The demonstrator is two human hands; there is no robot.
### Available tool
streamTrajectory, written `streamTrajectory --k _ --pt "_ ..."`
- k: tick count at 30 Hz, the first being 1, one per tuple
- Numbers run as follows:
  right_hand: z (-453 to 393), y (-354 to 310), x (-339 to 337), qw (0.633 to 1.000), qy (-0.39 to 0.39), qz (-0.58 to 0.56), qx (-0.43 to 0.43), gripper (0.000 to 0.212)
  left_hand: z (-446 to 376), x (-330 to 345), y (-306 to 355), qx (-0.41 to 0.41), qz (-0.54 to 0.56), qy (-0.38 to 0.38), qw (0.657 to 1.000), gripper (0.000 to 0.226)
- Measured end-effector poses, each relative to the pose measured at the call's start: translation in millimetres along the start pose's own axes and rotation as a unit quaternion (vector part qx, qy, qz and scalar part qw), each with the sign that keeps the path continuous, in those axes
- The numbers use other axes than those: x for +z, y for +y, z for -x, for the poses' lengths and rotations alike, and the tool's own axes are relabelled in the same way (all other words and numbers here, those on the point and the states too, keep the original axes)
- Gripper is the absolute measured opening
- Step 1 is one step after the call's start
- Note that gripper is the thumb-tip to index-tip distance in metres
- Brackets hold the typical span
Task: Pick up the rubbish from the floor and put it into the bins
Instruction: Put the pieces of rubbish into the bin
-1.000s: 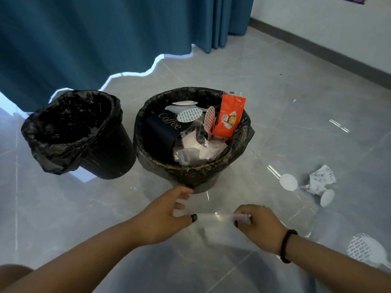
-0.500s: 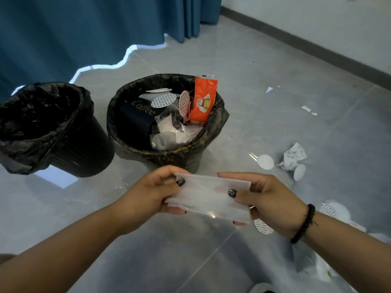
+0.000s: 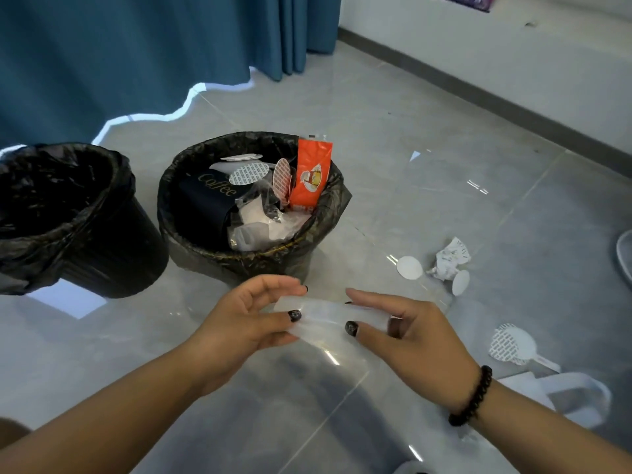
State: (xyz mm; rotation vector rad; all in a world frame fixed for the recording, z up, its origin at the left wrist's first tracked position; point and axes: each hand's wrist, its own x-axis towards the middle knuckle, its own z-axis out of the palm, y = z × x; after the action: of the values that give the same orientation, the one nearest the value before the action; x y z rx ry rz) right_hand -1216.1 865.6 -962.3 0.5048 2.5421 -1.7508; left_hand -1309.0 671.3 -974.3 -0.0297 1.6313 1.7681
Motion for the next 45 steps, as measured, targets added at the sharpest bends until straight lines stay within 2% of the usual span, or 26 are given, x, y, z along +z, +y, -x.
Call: streamTrajectory --k 3,5,8,11,14,16,18,23,27,29,32,34,39,41,43,45 --pt "1.1 2.4 3.6 0.995 0.009 -0.097 0.035 0.034 0.0 -4.4 1.0 0.001 -0.012 -0.008 1.0 0.053" --pt "2.3 1.9 4.2 0.994 -0.001 -0.104 0.029 0.03 -0.9 -3.9 1.0 -0.007 -0.032 -0.016 0.999 0.054" --pt "0.6 5.9 3.6 0.997 0.009 -0.076 0.007 0.028 -2.7 1.4 -0.4 -0.012 -0.048 -0.012 0.999 0.045" --pt "0.3 11.7 3.0 0.997 0.049 -0.042 -0.034 0.031 -4.9 5.1 -0.7 -0.029 -0.056 0.002 0.998 0.032" --pt "1.3 15.8 1.8 0.995 0.061 -0.021 -0.071 0.035 -7.5 5.7 0.4 -0.073 -0.01 -0.005 0.997 0.024" --pt "4.2 18.4 1.3 0.994 0.056 -0.005 -0.09 0.02 -7.8 6.8 -0.8 -0.091 0.027 -0.025 0.995 0.025" --pt "10.2 21.8 2.7 0.995 0.049 0.002 -0.089 0.022 -6.3 8.6 -3.6 -0.089 0.015 -0.034 0.995 0.024" --pt "22.2 33.4 6.3 0.997 0.034 -0.053 -0.032 0.02 -4.6 12.2 -8.6 -0.078 -0.028 -0.035 0.996 0.033" --pt "17.2 32.0 3.4 0.96 0.014 -0.252 0.122 0.03 -4.9 6.4 -6.4 -0.056 -0.049 -0.095 0.993 0.047" --pt "15.5 31.4 -1.0 0.965 -0.022 -0.231 0.123 0.023 -2.9 5.8 -7.9 -0.067 -0.096 -0.134 0.984 0.052" --pt "12.8 30.8 -5.5 0.972 -0.036 -0.204 0.107 0.018 -1.1 11.6 -11.8 -0.098 -0.103 -0.136 0.98 0.039" --pt "8.7 29.7 -6.5 0.97 -0.035 -0.213 0.111 0.019 -1.6 14.2 -11.1 -0.096 -0.106 -0.12 0.982 0.027" --pt "-8.0 22.1 -14.5 0.97 -0.016 -0.216 0.112 0.024 -2.6 7.2 -1.3 -0.142 -0.084 -0.08 0.983 0.026" --pt "-18.1 16.7 -23.2 0.975 0.012 -0.201 0.096 0.019 -4.9 -3.2 -0.2 -0.137 -0.061 -0.007 0.989 0.027" --pt "-29.9 7.1 -31.6 0.977 0.043 -0.196 0.073 0.017 -8.7 -19.1 2.7 -0.11 0.035 0.096 0.989 0.029" --pt "-41.1 -7.8 -35.4 0.977 0.06 -0.199 0.046 0.019 -11.2 -34.4 8.6 -0.073 0.127 0.182 0.972 0.025"
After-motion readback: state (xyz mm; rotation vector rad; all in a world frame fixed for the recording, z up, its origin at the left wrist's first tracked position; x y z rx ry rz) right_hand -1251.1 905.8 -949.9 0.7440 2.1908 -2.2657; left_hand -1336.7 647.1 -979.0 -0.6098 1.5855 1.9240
